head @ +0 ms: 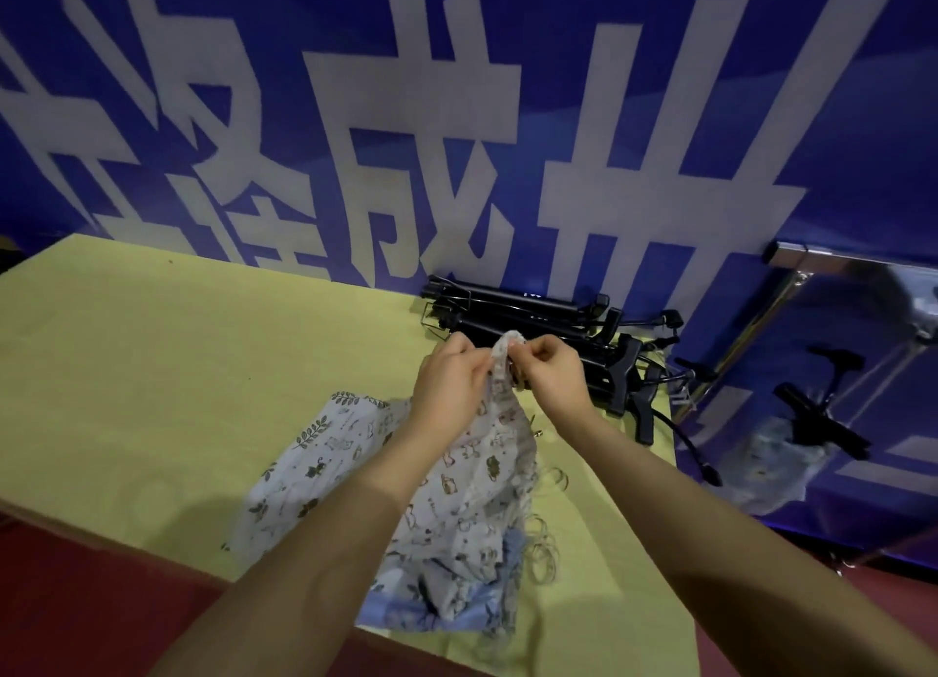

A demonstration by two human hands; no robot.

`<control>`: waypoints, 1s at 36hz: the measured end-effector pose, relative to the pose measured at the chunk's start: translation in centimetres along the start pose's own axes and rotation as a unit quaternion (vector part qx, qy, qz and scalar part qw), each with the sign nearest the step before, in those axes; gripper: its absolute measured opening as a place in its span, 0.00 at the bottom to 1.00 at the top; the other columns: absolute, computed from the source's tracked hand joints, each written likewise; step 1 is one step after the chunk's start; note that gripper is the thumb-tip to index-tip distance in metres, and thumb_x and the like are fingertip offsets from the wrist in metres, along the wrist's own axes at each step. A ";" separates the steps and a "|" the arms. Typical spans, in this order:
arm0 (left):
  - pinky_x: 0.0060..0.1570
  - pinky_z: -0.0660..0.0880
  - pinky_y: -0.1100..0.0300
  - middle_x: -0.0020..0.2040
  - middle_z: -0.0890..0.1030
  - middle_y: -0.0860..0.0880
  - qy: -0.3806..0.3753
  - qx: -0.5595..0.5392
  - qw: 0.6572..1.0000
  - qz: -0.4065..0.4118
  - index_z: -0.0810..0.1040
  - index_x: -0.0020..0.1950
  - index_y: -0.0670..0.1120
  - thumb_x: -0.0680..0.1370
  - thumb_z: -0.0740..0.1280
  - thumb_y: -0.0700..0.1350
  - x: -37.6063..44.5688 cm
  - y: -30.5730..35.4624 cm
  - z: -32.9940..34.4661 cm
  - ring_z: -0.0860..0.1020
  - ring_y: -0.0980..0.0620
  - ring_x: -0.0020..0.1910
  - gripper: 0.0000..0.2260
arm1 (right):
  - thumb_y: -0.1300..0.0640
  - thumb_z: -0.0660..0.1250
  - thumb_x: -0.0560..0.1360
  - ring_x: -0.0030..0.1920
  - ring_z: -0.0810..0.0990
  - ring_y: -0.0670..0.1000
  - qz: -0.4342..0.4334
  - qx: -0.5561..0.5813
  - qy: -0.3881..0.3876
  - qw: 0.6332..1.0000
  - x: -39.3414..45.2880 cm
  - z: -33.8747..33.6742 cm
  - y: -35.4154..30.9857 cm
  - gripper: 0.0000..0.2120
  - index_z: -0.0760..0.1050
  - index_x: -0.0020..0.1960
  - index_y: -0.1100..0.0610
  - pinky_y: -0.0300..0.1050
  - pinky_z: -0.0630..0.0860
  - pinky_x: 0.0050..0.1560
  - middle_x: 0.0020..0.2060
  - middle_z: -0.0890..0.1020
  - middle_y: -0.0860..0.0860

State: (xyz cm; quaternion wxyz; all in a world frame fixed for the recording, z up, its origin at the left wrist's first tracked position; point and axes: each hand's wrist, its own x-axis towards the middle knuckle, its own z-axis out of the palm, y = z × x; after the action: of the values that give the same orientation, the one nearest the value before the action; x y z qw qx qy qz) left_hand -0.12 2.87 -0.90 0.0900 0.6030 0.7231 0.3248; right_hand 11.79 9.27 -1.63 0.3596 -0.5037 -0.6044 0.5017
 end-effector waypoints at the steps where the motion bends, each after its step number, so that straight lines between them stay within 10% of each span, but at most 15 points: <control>1: 0.45 0.73 0.48 0.42 0.72 0.46 -0.007 -0.016 1.000 -0.006 0.81 0.46 0.39 0.80 0.62 0.42 0.1 0.0 0.0 0.72 0.46 0.43 0.10 | 0.49 0.67 0.73 0.38 0.78 0.54 0.004 0.016 -0.020 1.000 0.0 0.1 -0.2 0.14 0.76 0.39 0.61 0.60 0.77 0.50 0.34 0.79 0.56; 7: 0.47 0.71 0.61 0.52 0.75 0.46 -0.039 -0.113 0.989 -0.082 0.77 0.62 0.43 0.80 0.59 0.42 -0.1 1.1 -0.3 0.74 0.50 0.49 0.13 | 0.57 0.68 0.74 0.42 0.82 0.56 -0.026 0.002 -0.062 0.998 -0.1 0.3 -0.5 0.05 0.81 0.41 0.56 0.56 0.78 0.47 0.38 0.83 0.55; 16: 0.36 0.71 0.57 0.38 0.80 0.47 0.002 -0.129 0.979 -0.155 0.76 0.41 0.44 0.80 0.61 0.46 0.0 0.9 -0.3 0.77 0.49 0.36 0.11 | 0.63 0.69 0.73 0.34 0.76 0.46 -0.073 -0.041 -0.082 0.993 -0.3 0.2 0.3 0.03 0.80 0.40 0.60 0.43 0.73 0.37 0.33 0.80 0.51; 22: 0.27 0.62 0.57 0.36 0.71 0.46 0.000 -0.085 0.985 -0.150 0.60 0.51 0.48 0.78 0.54 0.33 -0.3 0.8 -0.1 0.69 0.49 0.30 0.10 | 0.63 0.67 0.75 0.40 0.78 0.48 -0.069 -0.118 -0.029 0.990 0.0 -0.4 1.6 0.03 0.79 0.46 0.58 0.41 0.73 0.42 0.39 0.81 0.51; 28: 0.40 0.64 0.57 0.55 0.72 0.45 -0.083 0.113 0.988 -0.065 0.74 0.54 0.43 0.76 0.57 0.33 -0.9 0.6 0.1 0.71 0.47 0.46 0.11 | 0.63 0.64 0.77 0.48 0.70 0.48 -0.088 -0.227 0.039 0.969 0.1 -0.6 3.4 0.08 0.78 0.55 0.61 0.32 0.63 0.50 0.49 0.69 0.51; 36: 0.50 0.72 0.54 0.66 0.65 0.45 -0.098 0.214 0.964 -0.120 0.65 0.68 0.43 0.76 0.65 0.46 0.0 1.4 1.1 0.71 0.43 0.60 0.22 | 0.61 0.62 0.79 0.34 0.72 0.47 -0.086 -0.131 -0.052 0.986 0.3 -0.2 3.6 0.03 0.72 0.53 0.58 0.39 0.67 0.32 0.36 0.76 0.49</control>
State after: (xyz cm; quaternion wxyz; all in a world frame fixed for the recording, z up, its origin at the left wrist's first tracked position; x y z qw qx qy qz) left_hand 1.56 3.36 -0.92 0.0674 0.5456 0.8306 0.0888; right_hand 12.77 9.57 -5.08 0.3008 -0.4657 -0.7238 0.4109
